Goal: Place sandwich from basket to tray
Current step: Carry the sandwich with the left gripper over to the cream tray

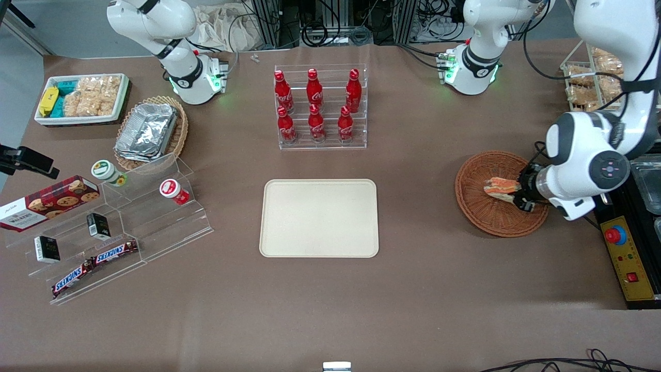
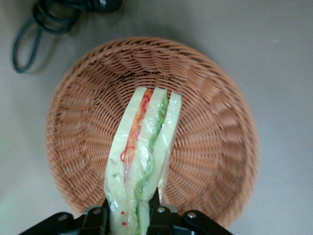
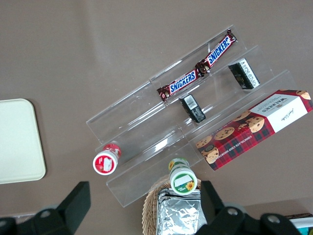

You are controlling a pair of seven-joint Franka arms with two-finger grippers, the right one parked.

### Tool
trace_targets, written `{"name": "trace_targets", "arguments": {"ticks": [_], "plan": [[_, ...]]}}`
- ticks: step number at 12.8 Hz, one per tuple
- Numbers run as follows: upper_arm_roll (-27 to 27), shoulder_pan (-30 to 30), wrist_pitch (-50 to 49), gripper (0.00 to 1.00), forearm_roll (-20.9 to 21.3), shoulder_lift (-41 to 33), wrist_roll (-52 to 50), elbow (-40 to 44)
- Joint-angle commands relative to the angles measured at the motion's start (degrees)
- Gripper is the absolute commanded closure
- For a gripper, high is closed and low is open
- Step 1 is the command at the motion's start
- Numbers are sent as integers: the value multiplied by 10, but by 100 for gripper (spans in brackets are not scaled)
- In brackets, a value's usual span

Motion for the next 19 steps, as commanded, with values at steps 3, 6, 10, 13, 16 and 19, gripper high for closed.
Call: {"name": "trace_targets", "arguments": {"ticks": [3, 6, 10, 13, 16, 19], "plan": [[-82, -2, -197, 100, -46, 10, 118, 218], [-212, -5, -193, 100, -32, 55, 246, 286], [-262, -108, -112, 100, 35, 154, 283, 320], [-258, -167, 16, 100, 55, 248, 278, 322], [-254, -186, 70, 100, 122, 321, 251, 323], [-254, -191, 126, 97, 153, 357, 226, 326]]}}
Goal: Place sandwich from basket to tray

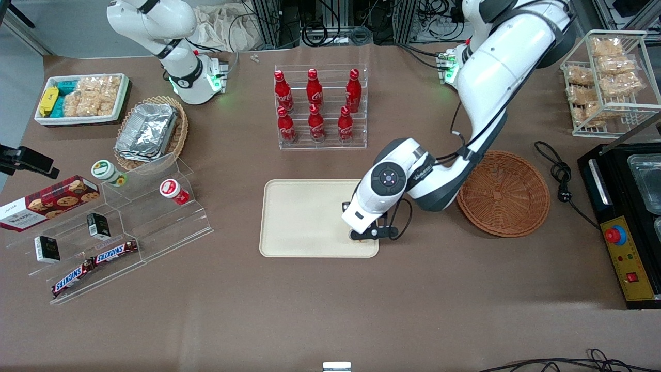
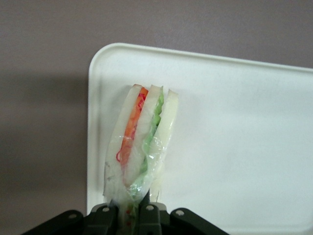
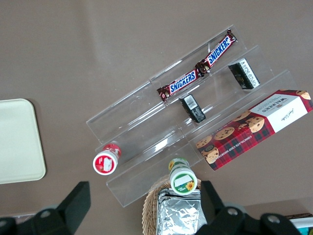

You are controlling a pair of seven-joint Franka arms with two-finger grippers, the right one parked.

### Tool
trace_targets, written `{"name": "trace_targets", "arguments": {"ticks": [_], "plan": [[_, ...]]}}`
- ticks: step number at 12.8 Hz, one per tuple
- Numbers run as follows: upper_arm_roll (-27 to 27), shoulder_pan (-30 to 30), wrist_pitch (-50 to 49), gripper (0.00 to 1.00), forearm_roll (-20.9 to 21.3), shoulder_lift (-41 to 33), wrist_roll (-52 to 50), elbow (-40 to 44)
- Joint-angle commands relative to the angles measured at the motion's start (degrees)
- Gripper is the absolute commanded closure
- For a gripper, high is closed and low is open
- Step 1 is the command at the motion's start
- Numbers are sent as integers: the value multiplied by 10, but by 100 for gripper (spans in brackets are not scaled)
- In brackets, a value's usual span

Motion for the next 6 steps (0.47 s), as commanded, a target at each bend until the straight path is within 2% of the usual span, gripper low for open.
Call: {"name": "trace_targets", "arguments": {"ticks": [1, 2, 4, 6], "plan": [[1, -16, 2, 86, 21, 19, -18, 29], [1, -16, 2, 64, 22, 20, -19, 28], [2, -16, 0, 1, 22, 19, -20, 27], [1, -9, -7, 0, 23, 10, -20, 27]]}}
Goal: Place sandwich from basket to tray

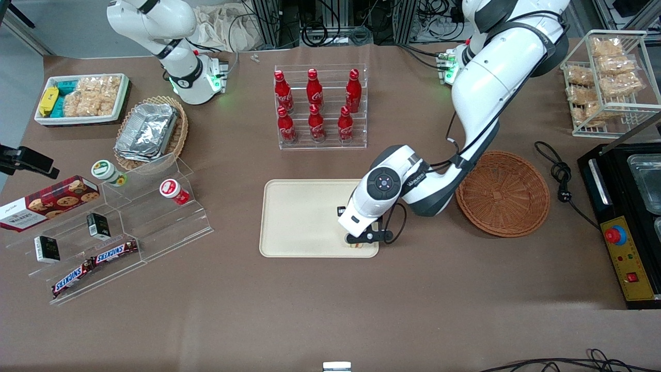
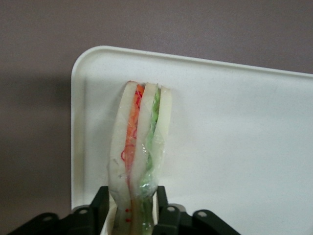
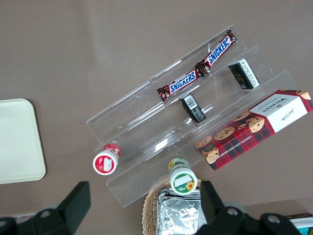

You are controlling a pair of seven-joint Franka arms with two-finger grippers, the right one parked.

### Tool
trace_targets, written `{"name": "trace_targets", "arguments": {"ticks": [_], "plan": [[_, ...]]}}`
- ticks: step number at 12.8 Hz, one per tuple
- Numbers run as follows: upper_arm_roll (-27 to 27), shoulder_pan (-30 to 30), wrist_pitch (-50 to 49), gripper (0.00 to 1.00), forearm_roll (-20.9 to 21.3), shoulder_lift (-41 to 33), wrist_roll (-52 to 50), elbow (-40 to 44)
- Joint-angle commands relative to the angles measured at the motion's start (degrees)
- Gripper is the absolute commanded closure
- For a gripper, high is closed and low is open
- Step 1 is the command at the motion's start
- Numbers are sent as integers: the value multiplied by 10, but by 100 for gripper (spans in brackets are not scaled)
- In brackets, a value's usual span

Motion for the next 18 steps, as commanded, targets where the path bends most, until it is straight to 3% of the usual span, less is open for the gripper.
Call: {"name": "trace_targets", "arguments": {"ticks": [1, 5, 7, 9, 11, 13, 16, 18], "plan": [[3, 4, -40, 0, 12, -28, -12, 15], [-1, 78, -200, 0, 3, -158, 9, 10], [9, 97, -280, 0, -18, -222, 85, 6], [102, 89, -302, 0, -78, -288, 181, -10], [203, 80, -305, 0, -153, -366, 339, -58], [292, 51, -306, 0, -166, -417, 462, -110], [335, 56, -331, 0, -168, -414, 588, -86], [337, 56, -334, 0, -160, -392, 614, -62]]}}
